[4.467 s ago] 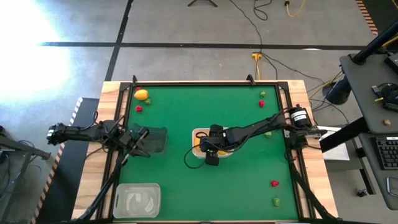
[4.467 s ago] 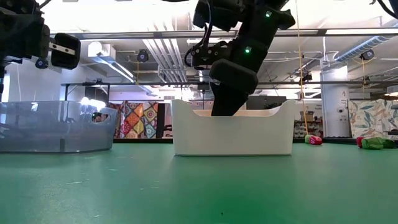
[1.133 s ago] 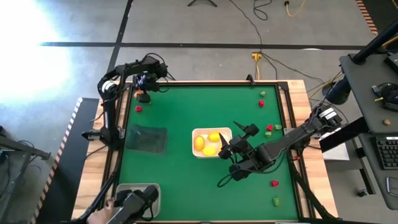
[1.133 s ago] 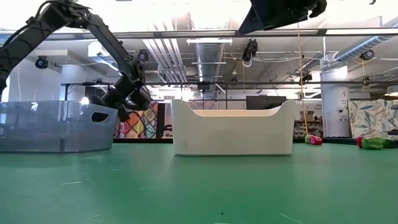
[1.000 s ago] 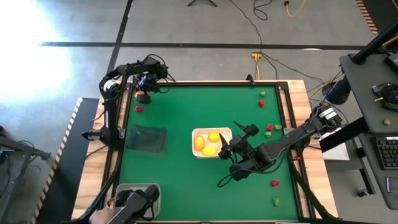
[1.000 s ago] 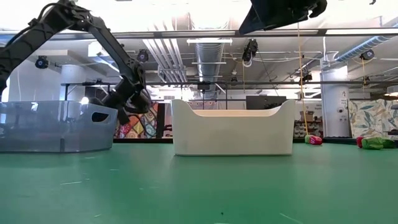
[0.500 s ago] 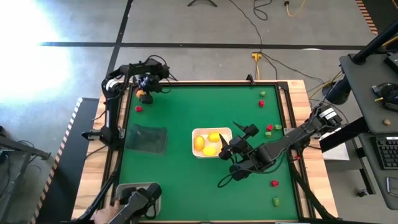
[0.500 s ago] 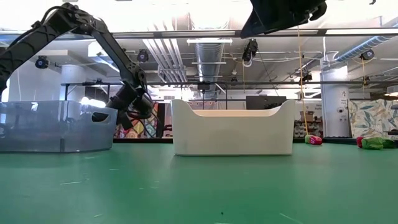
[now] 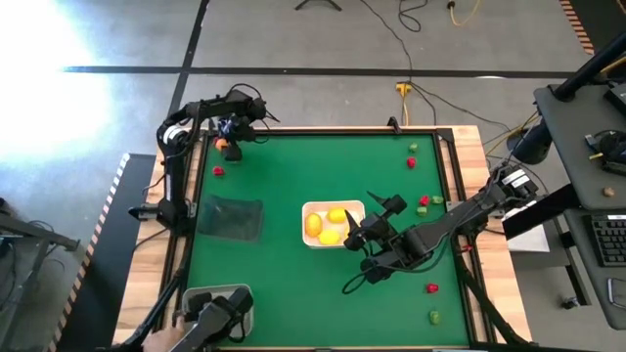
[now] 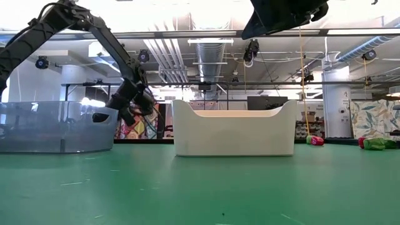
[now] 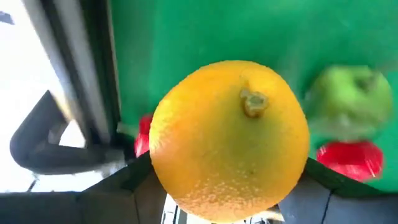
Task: Sort produce into baskets
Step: Put the yellow lemon into the white bin, then put the red chili pepper into the black bin
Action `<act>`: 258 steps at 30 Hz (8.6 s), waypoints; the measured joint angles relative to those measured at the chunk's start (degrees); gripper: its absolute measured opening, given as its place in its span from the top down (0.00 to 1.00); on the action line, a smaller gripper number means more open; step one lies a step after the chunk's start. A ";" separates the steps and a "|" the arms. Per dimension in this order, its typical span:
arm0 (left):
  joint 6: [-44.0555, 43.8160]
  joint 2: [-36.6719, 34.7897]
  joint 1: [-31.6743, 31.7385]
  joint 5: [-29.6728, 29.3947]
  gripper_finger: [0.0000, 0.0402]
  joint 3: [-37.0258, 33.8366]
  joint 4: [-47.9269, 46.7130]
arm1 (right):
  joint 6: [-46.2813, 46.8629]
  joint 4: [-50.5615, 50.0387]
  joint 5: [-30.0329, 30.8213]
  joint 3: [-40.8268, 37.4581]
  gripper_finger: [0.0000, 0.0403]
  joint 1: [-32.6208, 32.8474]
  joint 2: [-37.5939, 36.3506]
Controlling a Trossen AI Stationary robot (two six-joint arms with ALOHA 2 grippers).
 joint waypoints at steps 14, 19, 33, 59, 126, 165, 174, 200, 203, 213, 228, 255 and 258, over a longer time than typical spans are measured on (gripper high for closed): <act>-17.64 -10.36 -3.32 24.88 0.45 9.88 -2.88 | -0.50 0.04 0.02 0.00 0.09 0.02 0.00; -19.59 -15.28 -10.58 35.96 0.45 9.87 2.76 | -0.63 0.22 0.02 0.00 0.09 0.02 0.00; -25.60 -16.93 -46.09 36.29 0.44 9.33 27.35 | -3.99 -2.26 -6.03 0.00 0.09 1.84 -1.84; -41.65 -8.84 -55.98 32.79 0.44 -8.48 65.62 | 1.07 -4.68 -3.98 -0.07 0.09 11.80 -9.68; -28.31 -31.57 -68.77 9.62 0.31 -36.08 113.44 | 34.20 -47.67 -62.65 -6.44 0.09 -27.02 -14.78; -24.56 -28.90 -68.63 0.38 0.31 -32.03 106.61 | 30.49 -21.00 -64.09 -24.83 0.51 -45.75 -5.25; -24.96 -28.83 -68.35 0.42 0.31 -32.07 106.70 | 27.40 -19.18 -64.08 -24.83 0.68 -45.97 -5.22; -42.65 -44.34 -66.34 -14.15 0.33 -32.11 69.74 | -16.92 19.45 -73.98 2.49 0.81 -50.05 14.51; -51.61 -50.23 -64.97 -10.16 0.34 -32.11 56.89 | -19.23 18.77 -74.65 6.95 0.81 -49.06 19.82; -60.24 -55.20 -64.43 -8.09 0.35 -32.88 46.83 | -25.39 16.17 -74.65 15.23 0.71 -47.67 25.64; -57.31 -44.71 -48.18 5.38 0.35 -31.96 52.31 | -26.40 1.42 -62.94 15.42 0.45 -43.58 13.32; 3.88 3.90 -28.21 41.82 0.44 15.59 19.99 | -17.85 -1.40 -51.44 -16.53 0.50 -24.57 -25.16; 4.51 8.40 -27.09 42.28 0.46 19.69 18.90 | -18.39 -1.08 -49.01 -16.59 0.50 -24.57 -25.35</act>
